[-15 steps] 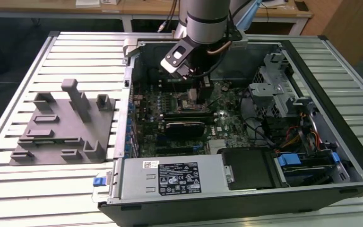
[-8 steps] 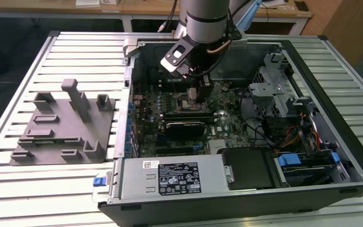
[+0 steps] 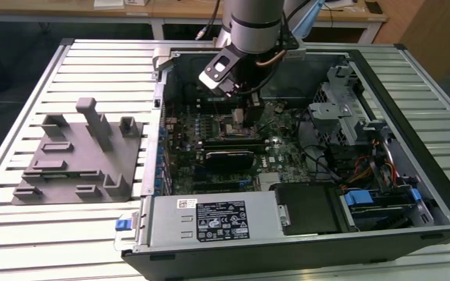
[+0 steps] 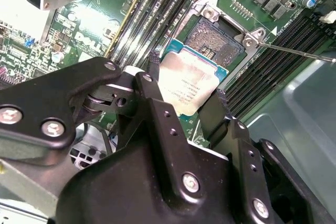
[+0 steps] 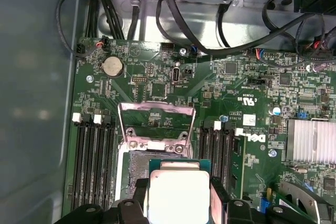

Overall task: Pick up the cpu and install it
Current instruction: 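Place the cpu into insertion slot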

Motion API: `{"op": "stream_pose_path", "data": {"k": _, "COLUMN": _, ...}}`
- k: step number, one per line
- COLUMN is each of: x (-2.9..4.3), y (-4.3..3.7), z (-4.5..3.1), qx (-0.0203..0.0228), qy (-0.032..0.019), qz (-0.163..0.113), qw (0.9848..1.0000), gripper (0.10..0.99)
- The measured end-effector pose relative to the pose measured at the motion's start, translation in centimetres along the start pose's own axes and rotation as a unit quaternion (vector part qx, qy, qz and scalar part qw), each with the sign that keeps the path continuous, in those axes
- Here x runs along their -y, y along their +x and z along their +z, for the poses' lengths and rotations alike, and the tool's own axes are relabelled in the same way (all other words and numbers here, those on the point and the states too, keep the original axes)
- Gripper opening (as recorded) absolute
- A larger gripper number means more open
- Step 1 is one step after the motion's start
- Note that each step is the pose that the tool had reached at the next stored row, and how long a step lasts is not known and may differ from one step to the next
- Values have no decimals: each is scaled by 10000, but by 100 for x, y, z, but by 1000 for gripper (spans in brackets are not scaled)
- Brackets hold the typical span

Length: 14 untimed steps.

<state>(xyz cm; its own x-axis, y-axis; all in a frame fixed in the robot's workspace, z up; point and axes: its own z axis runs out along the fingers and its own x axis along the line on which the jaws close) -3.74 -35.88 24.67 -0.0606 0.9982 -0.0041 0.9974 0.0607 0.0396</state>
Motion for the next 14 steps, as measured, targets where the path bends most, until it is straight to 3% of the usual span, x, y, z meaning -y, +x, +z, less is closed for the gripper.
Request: {"op": "stream_pose_path", "data": {"k": 14, "x": 42, "y": 65, "z": 95, "qx": -4, "qy": -2, "qz": -61, "qw": 10000, "gripper": 545}}
